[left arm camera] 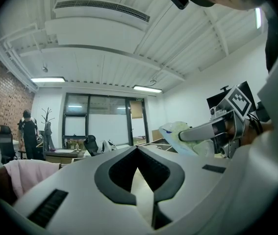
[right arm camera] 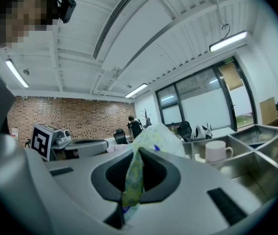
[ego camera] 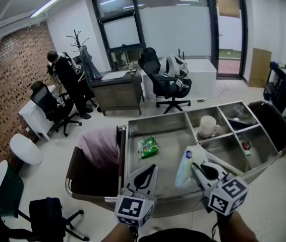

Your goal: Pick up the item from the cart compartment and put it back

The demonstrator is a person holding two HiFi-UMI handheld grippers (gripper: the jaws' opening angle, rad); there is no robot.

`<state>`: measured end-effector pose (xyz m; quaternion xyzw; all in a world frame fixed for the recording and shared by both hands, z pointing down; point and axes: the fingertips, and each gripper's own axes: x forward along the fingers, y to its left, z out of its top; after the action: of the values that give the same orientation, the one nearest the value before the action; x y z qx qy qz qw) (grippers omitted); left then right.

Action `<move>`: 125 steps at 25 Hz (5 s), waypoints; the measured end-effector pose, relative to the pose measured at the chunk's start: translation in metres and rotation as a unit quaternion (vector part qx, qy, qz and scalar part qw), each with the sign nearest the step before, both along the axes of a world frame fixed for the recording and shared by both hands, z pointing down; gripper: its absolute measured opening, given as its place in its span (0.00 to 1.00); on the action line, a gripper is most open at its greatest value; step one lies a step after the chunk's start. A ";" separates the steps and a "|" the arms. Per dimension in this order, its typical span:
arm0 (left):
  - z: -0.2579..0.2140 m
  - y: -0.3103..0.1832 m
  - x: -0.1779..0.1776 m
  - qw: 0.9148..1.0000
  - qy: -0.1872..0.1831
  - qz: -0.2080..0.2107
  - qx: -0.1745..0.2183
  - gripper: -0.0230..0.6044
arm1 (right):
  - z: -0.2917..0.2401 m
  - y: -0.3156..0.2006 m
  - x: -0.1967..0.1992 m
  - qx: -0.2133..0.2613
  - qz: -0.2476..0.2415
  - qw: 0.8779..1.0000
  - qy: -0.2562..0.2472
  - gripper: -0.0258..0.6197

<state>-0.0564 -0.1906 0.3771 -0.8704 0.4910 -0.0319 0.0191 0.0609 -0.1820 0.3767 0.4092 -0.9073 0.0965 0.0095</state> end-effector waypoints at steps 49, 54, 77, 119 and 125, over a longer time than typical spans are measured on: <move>0.003 -0.022 -0.015 1.000 0.006 0.001 0.003 0.04 | 0.102 -0.200 -0.057 -0.125 0.043 0.978 0.163 0.30; 0.003 -0.025 -0.015 1.000 0.008 0.002 0.000 0.04 | 0.085 -0.197 -0.055 -0.102 0.049 0.982 0.153 0.30; 0.005 -0.032 -0.011 1.000 0.002 0.002 -0.005 0.04 | -0.008 -0.116 -0.046 0.009 0.013 0.997 0.074 0.06; 0.006 -0.026 -0.008 1.000 0.001 -0.003 0.000 0.04 | 0.011 -0.011 0.001 0.004 0.008 1.000 0.013 0.06; 0.003 -0.023 -0.009 1.000 0.001 -0.004 0.002 0.04 | 0.009 -0.010 -0.001 0.006 0.006 1.000 0.017 0.06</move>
<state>-0.0649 -0.2137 0.3801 -0.8685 0.4943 -0.0307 0.0200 0.0597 -0.1918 0.3852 0.4163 -0.9050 0.0841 0.0216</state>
